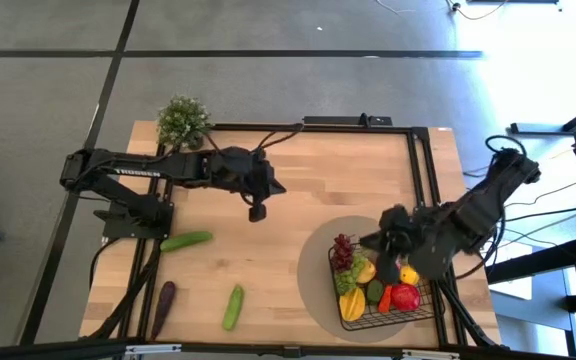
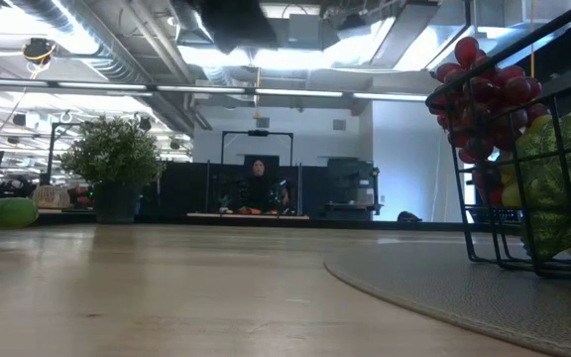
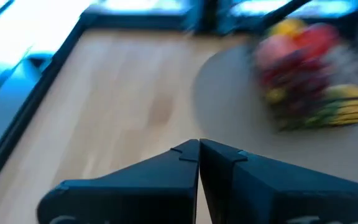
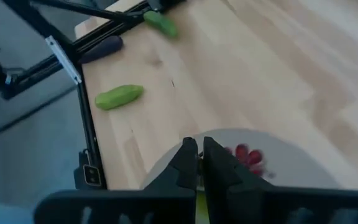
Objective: Build produce basket
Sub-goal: Put the red chili pepper into the wire basket
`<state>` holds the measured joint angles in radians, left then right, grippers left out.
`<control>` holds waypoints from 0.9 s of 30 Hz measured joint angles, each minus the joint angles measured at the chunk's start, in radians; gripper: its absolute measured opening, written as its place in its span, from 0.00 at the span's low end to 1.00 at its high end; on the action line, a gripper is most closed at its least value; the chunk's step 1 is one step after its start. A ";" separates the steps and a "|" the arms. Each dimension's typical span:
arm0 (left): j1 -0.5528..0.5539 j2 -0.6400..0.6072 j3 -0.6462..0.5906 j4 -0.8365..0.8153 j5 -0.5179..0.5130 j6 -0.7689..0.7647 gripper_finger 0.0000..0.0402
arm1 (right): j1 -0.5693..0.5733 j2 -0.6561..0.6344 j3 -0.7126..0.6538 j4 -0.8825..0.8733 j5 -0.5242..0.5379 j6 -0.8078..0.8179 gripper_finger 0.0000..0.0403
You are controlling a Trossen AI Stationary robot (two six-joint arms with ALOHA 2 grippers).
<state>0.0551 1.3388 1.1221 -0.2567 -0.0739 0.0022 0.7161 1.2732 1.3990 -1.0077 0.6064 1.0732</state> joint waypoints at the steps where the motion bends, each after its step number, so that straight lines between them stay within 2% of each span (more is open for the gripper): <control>1: 0.000 0.000 0.000 0.026 0.042 0.013 0.00 | 0.016 0.000 -0.034 0.028 0.018 0.038 0.00; 4: 0.002 0.000 0.000 0.075 0.126 0.033 0.00 | 0.054 0.000 -0.124 0.123 0.039 0.104 0.00; 9: 0.027 0.000 0.000 0.085 0.171 0.028 0.00 | 0.120 0.000 -0.250 0.321 0.071 0.106 0.00; 15: 0.037 0.000 0.002 0.087 0.177 0.027 0.00 | 0.160 0.000 -0.428 0.579 0.084 0.161 0.00; 21: 0.037 0.000 0.003 0.087 0.177 0.017 0.00 | 0.162 0.000 -0.614 0.889 0.085 0.120 0.00; 27: 0.037 0.000 0.003 0.087 0.177 -0.002 0.00 | 0.162 0.000 -0.735 1.031 0.032 0.102 0.00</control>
<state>0.0925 1.3388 1.1252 -0.1699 0.1032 0.0005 0.8783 1.2736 0.6638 0.0236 0.6386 1.1753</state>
